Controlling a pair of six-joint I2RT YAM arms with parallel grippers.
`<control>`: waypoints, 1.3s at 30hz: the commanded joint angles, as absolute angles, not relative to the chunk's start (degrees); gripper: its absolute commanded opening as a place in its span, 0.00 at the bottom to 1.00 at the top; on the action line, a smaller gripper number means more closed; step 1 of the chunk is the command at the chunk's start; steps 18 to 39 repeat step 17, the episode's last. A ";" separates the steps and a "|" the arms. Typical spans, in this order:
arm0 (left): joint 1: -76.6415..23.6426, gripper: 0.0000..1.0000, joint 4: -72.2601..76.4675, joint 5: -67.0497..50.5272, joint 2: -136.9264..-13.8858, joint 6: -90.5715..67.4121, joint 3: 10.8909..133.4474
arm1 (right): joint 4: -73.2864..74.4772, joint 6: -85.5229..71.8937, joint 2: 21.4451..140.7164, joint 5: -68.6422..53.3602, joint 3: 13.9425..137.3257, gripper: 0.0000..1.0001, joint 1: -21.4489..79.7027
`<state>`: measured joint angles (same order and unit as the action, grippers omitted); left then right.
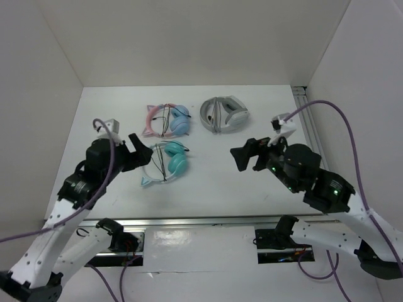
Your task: Wrap the headphones
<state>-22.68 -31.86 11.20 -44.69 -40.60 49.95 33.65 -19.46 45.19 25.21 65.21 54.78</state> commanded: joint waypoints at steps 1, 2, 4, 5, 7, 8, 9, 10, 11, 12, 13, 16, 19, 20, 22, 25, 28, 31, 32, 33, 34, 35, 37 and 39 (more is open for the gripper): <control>-22.94 1.00 -41.38 8.36 -36.86 -34.38 55.71 | 40.59 -22.68 38.68 25.23 66.18 0.99 55.11; -22.94 1.00 -42.79 7.74 -35.09 -33.58 56.59 | 42.26 -23.20 37.80 25.22 66.70 0.99 55.11; -22.94 1.00 -46.57 7.21 -31.74 -31.65 58.70 | 46.39 -23.82 34.99 25.22 68.19 0.99 55.11; -22.94 1.00 -47.45 6.16 -28.94 -30.86 59.23 | 47.36 -24.43 34.02 25.22 68.73 0.99 55.11; -22.94 1.00 -48.77 5.63 -26.64 -28.57 59.24 | 50.08 -24.43 31.82 24.61 70.21 0.99 55.11; -22.94 1.00 -49.39 4.84 -25.59 -28.04 59.24 | 51.05 -25.04 31.29 24.61 70.75 0.99 55.11; -22.94 1.00 -49.39 4.83 -24.10 -27.43 59.24 | 51.93 -25.66 31.29 24.61 71.27 0.99 55.11; -22.94 1.00 -50.44 3.88 -23.56 -27.42 59.24 | 53.51 -25.66 29.98 24.61 71.98 0.99 55.11; -22.94 1.00 -50.45 2.39 -22.95 -27.42 59.24 | 54.05 -25.66 29.45 24.61 71.98 0.99 55.11; -22.94 1.00 -50.45 1.68 -22.94 -26.73 59.24 | 54.05 -25.66 28.92 24.61 71.98 0.99 54.32; -22.94 1.00 -50.45 1.67 -22.24 -26.72 59.24 | 54.75 -25.66 28.39 24.61 71.98 0.99 54.32; -22.94 1.00 -51.86 2.20 -22.24 -26.72 60.46 | 57.38 -25.14 28.47 25.13 72.69 0.99 53.00; -22.94 1.00 -52.64 2.81 -22.76 -26.72 60.47 | 57.39 -25.14 28.48 25.14 73.21 0.99 52.39; -22.94 1.00 -52.64 2.81 -22.76 -26.72 60.47 | 57.39 -25.14 28.48 25.14 73.21 0.99 52.39; -22.94 1.00 -52.64 2.81 -22.76 -26.72 60.47 | 57.39 -25.14 28.48 25.14 73.21 0.99 52.39; -22.94 1.00 -52.64 2.81 -22.76 -26.72 60.47 | 57.39 -25.14 28.48 25.14 73.21 0.99 52.39; -22.94 1.00 -52.64 2.81 -22.76 -26.72 60.47 | 57.39 -25.14 28.48 25.14 73.21 0.99 52.39; -22.94 1.00 -52.64 2.81 -22.76 -26.72 60.47 | 57.39 -25.14 28.48 25.14 73.21 0.99 52.39; -22.94 1.00 -52.64 2.81 -22.76 -26.72 60.47 | 57.39 -25.14 28.48 25.14 73.21 0.99 52.39; -22.94 1.00 -52.64 2.81 -22.76 -26.72 60.47 | 57.39 -25.14 28.48 25.14 73.21 0.99 52.39; -22.94 1.00 -52.64 2.81 -22.76 -26.72 60.47 | 57.39 -25.14 28.48 25.14 73.21 0.99 52.39; -22.94 1.00 -52.64 2.81 -22.76 -26.72 60.47 | 57.39 -25.14 28.48 25.14 73.21 0.99 52.39; -22.94 1.00 -52.64 2.81 -22.76 -26.72 60.47 | 57.39 -25.14 28.48 25.14 73.21 0.99 52.39; -22.94 1.00 -52.64 2.81 -22.76 -26.72 60.47 | 57.39 -25.14 28.48 25.14 73.21 0.99 52.39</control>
